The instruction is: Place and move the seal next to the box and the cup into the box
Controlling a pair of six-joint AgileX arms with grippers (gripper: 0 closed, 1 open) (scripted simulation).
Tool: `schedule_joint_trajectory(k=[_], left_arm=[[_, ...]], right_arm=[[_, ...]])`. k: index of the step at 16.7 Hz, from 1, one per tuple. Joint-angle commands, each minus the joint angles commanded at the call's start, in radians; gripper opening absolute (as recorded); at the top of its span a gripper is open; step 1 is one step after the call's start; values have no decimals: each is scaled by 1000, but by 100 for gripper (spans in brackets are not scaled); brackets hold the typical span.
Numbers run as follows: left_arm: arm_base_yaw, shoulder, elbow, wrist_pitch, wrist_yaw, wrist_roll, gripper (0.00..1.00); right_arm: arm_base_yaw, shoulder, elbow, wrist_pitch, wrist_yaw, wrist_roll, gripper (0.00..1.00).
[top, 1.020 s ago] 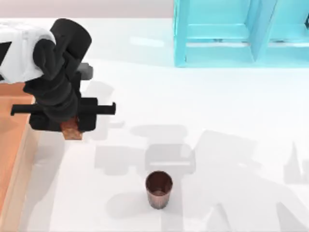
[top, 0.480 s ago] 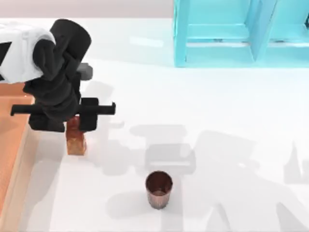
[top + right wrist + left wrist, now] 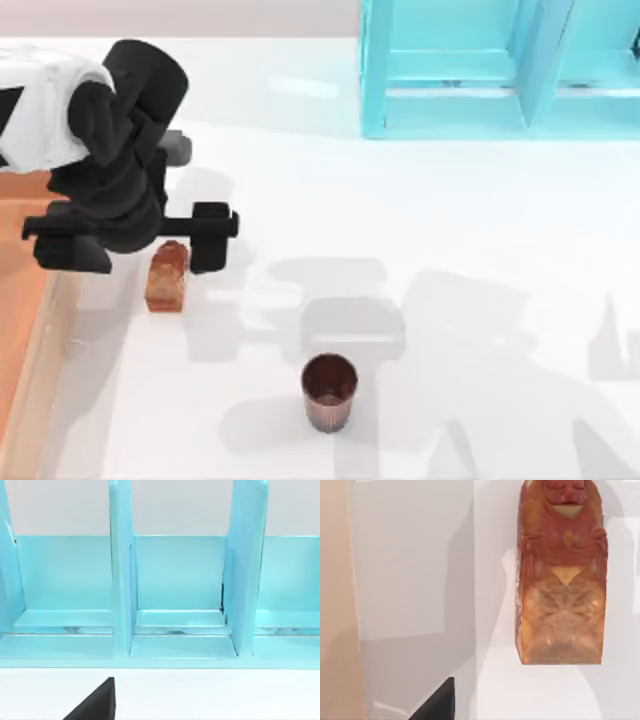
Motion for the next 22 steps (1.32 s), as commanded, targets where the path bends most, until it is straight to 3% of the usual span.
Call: schedule_joint_trajectory(k=[8, 16, 22], left_arm=[[-4, -3, 16, -16, 0, 0, 100], [-6, -48, 296, -353, -2, -5, 100], [-4, -54, 333, -390, -1, -5, 100]], right_arm=[[0, 0, 0, 0, 0, 0, 100], [0, 0, 0, 0, 0, 0, 100], [0, 0, 0, 0, 0, 0, 100]])
